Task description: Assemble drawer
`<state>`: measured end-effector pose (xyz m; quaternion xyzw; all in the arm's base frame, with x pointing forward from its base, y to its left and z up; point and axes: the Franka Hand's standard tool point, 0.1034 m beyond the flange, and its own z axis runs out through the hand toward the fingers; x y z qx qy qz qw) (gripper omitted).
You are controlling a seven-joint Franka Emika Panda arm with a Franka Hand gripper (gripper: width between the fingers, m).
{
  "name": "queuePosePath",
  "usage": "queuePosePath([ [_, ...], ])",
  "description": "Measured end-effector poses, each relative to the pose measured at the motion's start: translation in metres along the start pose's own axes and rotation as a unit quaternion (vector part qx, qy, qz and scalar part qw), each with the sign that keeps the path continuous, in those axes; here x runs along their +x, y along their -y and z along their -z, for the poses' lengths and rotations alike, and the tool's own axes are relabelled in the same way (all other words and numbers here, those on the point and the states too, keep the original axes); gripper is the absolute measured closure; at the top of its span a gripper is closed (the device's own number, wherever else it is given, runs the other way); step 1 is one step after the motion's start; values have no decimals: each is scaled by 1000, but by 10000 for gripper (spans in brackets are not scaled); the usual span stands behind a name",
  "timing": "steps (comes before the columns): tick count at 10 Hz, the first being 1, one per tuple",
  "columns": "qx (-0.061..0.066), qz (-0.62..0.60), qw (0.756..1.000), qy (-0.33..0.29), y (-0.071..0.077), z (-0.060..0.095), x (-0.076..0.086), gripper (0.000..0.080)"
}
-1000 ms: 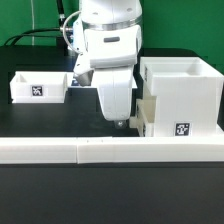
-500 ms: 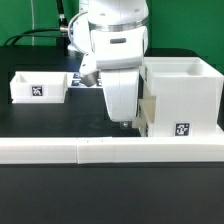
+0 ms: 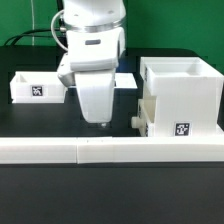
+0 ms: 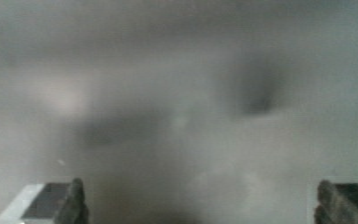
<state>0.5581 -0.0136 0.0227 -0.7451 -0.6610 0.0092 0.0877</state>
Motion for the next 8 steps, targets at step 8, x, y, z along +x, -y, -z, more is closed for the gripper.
queuePosePath([
  [8,-120,-40,992,10,39,30,-30,151],
])
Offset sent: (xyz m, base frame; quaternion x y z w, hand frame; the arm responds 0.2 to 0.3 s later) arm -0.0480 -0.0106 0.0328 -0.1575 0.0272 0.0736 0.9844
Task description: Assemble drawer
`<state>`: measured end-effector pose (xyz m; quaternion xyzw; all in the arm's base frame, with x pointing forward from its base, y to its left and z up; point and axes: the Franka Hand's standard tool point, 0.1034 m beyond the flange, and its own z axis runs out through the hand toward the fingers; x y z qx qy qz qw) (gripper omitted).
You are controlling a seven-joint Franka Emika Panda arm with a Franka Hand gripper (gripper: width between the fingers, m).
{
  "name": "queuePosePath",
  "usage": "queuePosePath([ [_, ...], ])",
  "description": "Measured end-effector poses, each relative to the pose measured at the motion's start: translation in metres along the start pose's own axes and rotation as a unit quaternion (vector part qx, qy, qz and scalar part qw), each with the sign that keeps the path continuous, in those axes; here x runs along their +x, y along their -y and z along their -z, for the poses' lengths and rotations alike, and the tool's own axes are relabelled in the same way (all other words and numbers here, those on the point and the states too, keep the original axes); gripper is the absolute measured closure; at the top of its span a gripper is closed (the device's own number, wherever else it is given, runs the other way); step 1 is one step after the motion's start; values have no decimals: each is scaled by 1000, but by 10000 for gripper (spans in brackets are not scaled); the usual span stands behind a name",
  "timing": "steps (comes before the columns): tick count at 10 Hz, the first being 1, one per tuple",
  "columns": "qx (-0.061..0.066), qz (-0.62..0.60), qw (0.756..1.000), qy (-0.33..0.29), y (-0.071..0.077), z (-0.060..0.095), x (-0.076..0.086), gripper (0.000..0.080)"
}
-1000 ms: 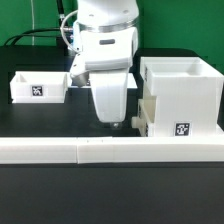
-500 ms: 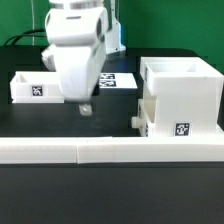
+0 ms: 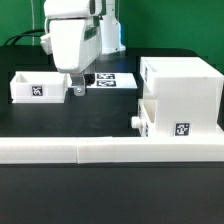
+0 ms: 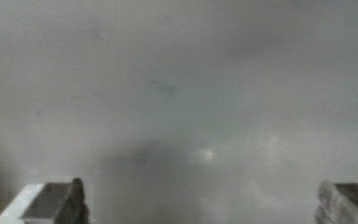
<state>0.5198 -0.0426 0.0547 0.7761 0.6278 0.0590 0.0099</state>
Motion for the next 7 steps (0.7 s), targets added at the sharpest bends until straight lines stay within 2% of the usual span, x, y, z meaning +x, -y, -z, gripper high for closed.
queuePosePath([
  [2,1,-19,1000,-1,1,-1,0,151],
  [3,1,-73,997,0,1,-1,-1,151],
  [4,-11,-123,992,-3,3,0,-7,151],
  [5,-25,-204,979,-6,12,3,-15,151],
  [6,-20,-273,962,-5,23,4,-18,151],
  [7,-21,-329,944,-6,28,6,-20,151],
])
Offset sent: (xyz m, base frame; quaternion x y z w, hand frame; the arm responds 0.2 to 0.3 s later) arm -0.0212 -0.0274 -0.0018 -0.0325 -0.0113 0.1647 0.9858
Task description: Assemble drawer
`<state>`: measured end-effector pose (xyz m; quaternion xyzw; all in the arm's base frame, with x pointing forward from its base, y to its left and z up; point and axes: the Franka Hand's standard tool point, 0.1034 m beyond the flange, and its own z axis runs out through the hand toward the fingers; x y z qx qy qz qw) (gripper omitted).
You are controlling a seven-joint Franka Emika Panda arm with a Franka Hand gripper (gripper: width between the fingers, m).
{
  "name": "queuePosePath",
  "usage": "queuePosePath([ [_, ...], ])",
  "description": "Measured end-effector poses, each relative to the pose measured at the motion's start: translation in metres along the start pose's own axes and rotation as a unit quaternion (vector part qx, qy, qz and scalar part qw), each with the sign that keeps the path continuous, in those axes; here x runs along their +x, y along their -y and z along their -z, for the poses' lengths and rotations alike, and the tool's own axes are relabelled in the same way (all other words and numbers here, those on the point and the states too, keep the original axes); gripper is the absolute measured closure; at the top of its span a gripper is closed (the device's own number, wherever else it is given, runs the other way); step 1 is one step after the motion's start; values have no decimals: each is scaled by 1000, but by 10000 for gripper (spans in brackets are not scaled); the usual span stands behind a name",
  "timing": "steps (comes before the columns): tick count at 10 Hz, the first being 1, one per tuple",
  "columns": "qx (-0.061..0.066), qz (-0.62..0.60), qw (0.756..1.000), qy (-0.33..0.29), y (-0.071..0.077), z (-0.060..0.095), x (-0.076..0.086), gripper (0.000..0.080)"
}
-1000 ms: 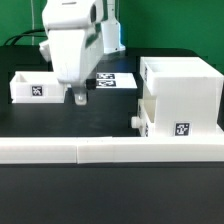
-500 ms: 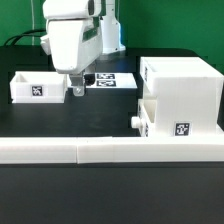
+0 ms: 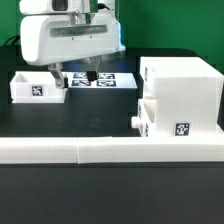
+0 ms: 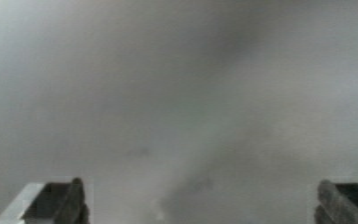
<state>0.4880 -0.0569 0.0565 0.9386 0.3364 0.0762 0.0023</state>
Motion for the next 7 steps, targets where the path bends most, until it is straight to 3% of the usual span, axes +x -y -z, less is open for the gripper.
queuePosePath([
  [2,-1,-73,997,2,4,3,-10,151],
  [7,3,-211,977,0,5,2,-9,151],
])
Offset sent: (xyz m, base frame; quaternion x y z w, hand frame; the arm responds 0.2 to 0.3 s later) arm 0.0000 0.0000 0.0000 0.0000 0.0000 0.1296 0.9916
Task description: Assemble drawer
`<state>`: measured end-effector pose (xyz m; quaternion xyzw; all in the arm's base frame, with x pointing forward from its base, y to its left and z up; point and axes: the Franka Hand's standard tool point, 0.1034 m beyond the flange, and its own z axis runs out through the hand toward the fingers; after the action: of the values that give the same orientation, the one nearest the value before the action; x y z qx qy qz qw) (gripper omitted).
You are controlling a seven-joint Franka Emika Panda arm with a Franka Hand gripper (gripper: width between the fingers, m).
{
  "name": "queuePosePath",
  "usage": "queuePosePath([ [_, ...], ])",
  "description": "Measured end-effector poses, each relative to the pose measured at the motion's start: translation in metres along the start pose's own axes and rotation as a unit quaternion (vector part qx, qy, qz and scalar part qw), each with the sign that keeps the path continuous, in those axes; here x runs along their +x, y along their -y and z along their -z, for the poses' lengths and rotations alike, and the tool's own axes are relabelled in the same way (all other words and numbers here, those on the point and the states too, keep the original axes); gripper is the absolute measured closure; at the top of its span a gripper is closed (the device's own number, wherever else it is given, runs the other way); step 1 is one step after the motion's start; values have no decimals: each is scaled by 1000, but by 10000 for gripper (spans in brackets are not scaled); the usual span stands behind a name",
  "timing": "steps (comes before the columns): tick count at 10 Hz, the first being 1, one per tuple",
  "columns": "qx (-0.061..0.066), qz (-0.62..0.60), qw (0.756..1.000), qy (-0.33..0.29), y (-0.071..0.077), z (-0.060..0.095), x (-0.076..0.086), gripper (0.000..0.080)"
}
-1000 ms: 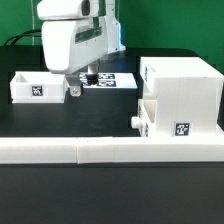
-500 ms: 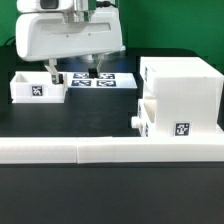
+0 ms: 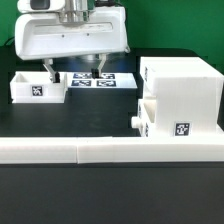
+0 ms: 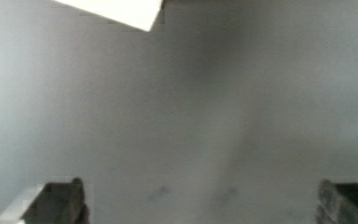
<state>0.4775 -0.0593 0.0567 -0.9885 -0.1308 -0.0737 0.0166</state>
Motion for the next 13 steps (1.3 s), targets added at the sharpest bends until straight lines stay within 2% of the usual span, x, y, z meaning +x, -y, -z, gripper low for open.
queuePosePath([
  [1,0,-7,1000,1,-1,0,-2,151],
  [3,-3,-25,1000,15,-9,4,-28,151],
  [5,-2,-34,999,26,-11,5,-44,151],
  [7,4,-63,997,42,-18,4,-69,151],
  [13,5,-70,997,44,-17,2,-72,151],
])
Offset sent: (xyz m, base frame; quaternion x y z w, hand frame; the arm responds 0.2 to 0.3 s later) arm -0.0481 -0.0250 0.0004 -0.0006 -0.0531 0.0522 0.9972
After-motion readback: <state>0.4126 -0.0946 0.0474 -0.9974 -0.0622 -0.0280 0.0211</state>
